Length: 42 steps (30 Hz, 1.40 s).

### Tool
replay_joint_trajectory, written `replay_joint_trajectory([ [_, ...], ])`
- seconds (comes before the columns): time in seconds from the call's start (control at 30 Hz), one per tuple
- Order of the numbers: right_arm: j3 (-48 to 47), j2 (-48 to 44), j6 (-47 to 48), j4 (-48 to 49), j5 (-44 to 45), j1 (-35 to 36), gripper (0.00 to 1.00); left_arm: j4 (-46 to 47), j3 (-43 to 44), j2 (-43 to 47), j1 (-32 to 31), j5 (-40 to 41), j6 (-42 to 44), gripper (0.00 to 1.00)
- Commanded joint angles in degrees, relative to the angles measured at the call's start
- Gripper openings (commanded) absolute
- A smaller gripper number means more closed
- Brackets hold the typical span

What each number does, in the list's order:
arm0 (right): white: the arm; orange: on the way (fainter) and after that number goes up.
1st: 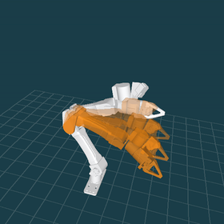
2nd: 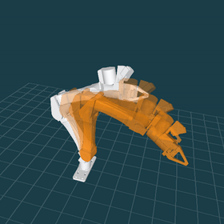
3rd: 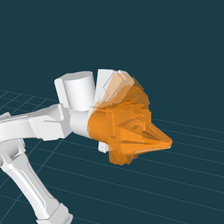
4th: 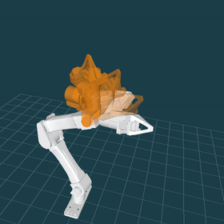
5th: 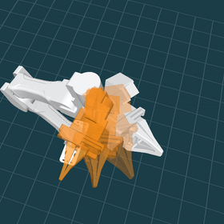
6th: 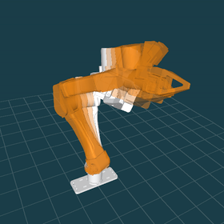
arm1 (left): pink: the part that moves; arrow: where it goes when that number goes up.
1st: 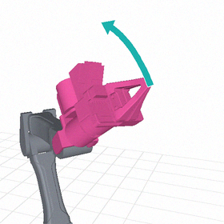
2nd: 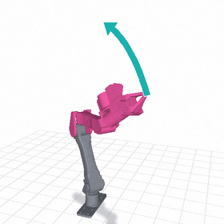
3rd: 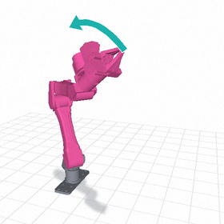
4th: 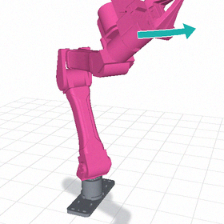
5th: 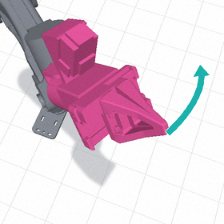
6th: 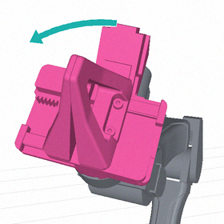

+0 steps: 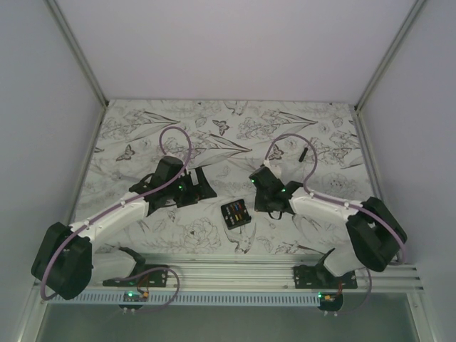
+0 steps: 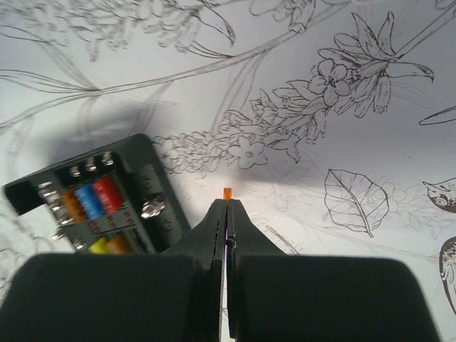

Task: Snap on the fuse box
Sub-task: Pick up the fuse from the center of the board.

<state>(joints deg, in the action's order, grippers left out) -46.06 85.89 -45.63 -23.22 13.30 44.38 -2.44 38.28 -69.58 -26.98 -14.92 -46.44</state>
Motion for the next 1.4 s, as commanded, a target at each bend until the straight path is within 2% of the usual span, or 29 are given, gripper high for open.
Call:
replay_joint_trajectory([
  [0.0,1.41,-7.17,1.87,6.15,-1.69,0.09,0.00,-0.33,-0.33,1.57,0.35,-1.44,0.38,0.90],
  [0.4,6.69,-23.26,8.52,29.01,-18.23,0.00,0.00,5.29,0.73,10.84,-0.32,-6.86,-2.92,0.84],
  [0.63,8.30,-28.12,9.20,42.78,-30.05,0.03,0.00,7.77,2.22,19.32,-1.67,-8.26,-3.59,0.76],
  [0.83,8.26,-27.79,6.88,52.64,-38.06,0.00,0.00,11.16,4.65,22.13,-3.84,-10.71,-3.78,0.64],
  [0.97,8.01,-26.85,5.42,56.61,-41.21,0.00,0.00,12.85,5.79,23.42,-5.63,-11.68,-3.60,0.52],
  [1.17,8.77,-26.45,3.26,61.31,-44.04,0.05,0.00,13.50,6.63,23.63,-7.89,-12.13,-2.97,0.36],
  [1.37,9.57,-26.43,2.16,63.28,-44.66,0.01,0.00,15.13,6.96,23.87,-10.09,-13.27,-1.38,0.25],
])
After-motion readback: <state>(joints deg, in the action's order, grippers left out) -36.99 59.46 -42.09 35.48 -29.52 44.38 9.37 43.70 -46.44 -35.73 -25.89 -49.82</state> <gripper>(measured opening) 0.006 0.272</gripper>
